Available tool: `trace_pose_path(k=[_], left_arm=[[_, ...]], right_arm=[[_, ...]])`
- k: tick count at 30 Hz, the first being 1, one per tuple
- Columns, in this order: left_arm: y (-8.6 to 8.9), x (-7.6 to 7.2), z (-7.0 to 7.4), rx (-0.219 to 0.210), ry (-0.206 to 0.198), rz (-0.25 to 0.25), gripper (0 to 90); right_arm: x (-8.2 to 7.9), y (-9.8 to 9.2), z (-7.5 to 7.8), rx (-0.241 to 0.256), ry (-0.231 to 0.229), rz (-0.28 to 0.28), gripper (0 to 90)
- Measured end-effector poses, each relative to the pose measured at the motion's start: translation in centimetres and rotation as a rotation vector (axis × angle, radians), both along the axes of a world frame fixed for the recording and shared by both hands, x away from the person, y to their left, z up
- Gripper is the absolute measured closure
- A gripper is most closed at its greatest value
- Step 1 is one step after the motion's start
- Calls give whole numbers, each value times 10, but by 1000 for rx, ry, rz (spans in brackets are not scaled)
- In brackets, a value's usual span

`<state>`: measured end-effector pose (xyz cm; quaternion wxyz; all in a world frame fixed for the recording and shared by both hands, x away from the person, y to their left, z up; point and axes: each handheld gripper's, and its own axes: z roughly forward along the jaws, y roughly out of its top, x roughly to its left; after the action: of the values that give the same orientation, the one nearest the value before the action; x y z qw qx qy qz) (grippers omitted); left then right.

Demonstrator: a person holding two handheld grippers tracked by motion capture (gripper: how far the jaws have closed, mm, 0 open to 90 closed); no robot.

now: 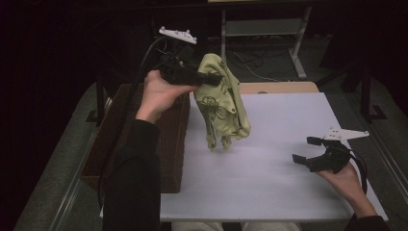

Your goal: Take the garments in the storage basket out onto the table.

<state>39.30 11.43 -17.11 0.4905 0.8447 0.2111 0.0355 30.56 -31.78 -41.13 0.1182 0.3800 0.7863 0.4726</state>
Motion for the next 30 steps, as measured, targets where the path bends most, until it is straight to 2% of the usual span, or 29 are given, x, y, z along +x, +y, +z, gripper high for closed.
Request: trace_pose_path(k=[7,13,18,23,30], left_arm=[[-4,2,-23,6,6,-5,691],[-8,5,-46,-5,31,-7,691],[-14,6,-62,-1,20,-9,690],[-22,7,-78,5,28,-22,690],[-28,13,-108,2,69,-3,689]], right_arm=[[0,1,0,-2,-5,2,0],[0,2,0,-5,-6,4,0],[0,2,0,-5,-12,5,0],[-1,2,1,-3,-11,6,0],[0,3,0,-6,-11,13,0]])
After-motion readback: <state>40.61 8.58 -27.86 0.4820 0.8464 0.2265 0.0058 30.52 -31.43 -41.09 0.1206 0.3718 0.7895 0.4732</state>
